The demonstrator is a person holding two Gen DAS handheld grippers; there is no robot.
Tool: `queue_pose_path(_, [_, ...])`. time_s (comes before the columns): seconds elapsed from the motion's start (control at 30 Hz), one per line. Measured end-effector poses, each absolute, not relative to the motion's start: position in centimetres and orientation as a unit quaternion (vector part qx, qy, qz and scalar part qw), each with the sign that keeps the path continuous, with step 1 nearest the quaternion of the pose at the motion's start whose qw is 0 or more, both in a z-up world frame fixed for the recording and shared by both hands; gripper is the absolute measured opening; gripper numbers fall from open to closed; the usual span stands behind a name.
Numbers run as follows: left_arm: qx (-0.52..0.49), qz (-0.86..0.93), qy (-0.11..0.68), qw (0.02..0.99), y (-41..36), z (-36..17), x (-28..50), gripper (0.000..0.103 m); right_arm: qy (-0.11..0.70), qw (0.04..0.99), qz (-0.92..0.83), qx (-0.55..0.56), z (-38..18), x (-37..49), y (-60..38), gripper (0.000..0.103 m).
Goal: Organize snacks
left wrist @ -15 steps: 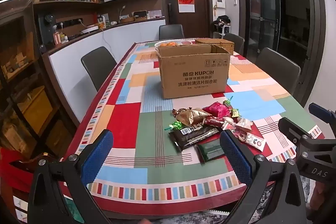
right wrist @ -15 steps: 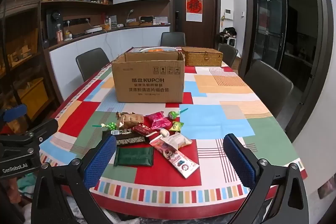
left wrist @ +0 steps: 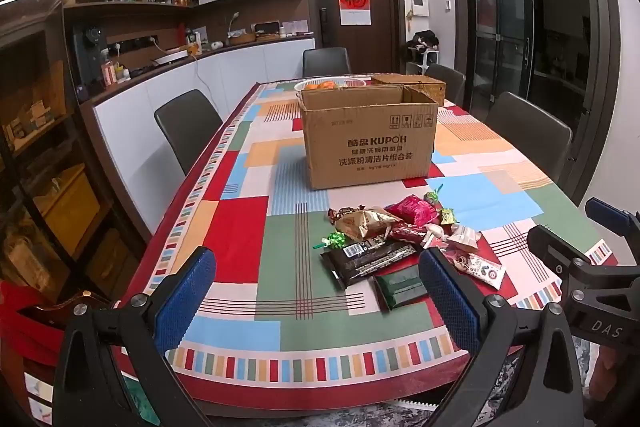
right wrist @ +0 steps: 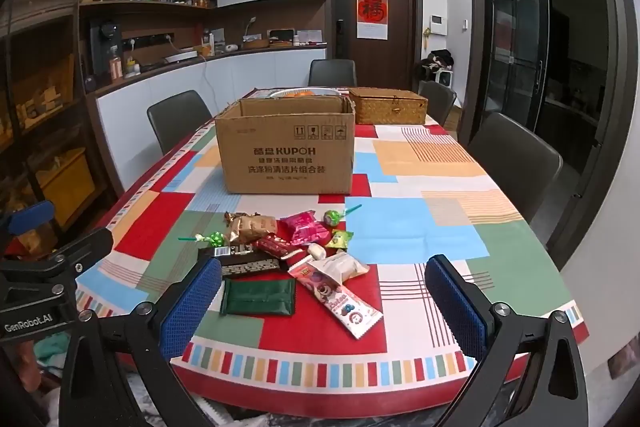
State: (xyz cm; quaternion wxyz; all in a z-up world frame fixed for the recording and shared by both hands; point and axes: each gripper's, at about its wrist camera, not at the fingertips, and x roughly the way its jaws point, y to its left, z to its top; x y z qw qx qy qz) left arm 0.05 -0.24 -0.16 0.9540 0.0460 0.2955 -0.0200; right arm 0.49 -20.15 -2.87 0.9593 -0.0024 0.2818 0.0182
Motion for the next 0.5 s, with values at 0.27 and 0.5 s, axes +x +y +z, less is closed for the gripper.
queue_pose_path(0.27, [0.044,-0.021,0.296,0.954,-0.04,0.36,-0.2,0.103,0.283,0.959,0.02,-0.003,-3.13,0.05,-19.9,0.103])
queue_pose_path(0.5, [0.044,-0.021,0.296,0.954,-0.02,0.44,-0.24,0.103,0.282,0.959,0.02,-0.003,-3.05,0.11,-19.97,0.103])
